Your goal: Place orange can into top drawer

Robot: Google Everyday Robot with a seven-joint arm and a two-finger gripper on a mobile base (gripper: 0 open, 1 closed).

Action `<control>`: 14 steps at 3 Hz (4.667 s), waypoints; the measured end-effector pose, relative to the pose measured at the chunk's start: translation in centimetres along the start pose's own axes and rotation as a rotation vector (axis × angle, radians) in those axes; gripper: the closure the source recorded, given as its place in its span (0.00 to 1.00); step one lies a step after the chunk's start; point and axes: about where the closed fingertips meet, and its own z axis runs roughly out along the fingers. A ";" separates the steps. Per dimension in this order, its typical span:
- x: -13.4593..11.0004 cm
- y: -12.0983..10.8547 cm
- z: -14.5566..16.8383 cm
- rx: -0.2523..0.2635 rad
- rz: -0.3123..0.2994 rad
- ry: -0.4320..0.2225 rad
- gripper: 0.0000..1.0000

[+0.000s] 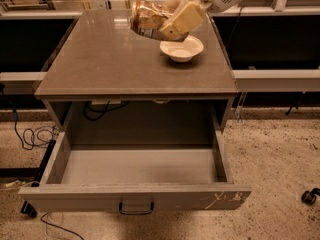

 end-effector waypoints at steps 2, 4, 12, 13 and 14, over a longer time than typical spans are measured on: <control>0.4 1.7 0.9 -0.012 -0.017 0.004 1.00; 1.0 12.1 1.6 0.027 -0.104 -0.150 1.00; 13.5 12.6 15.3 0.033 -0.086 0.138 1.00; 15.5 10.4 17.7 0.064 -0.063 0.116 1.00; 18.5 9.8 20.2 0.069 -0.027 0.088 1.00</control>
Offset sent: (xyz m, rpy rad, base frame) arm -0.0440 0.0111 -0.0373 -0.0273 -0.0175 0.0471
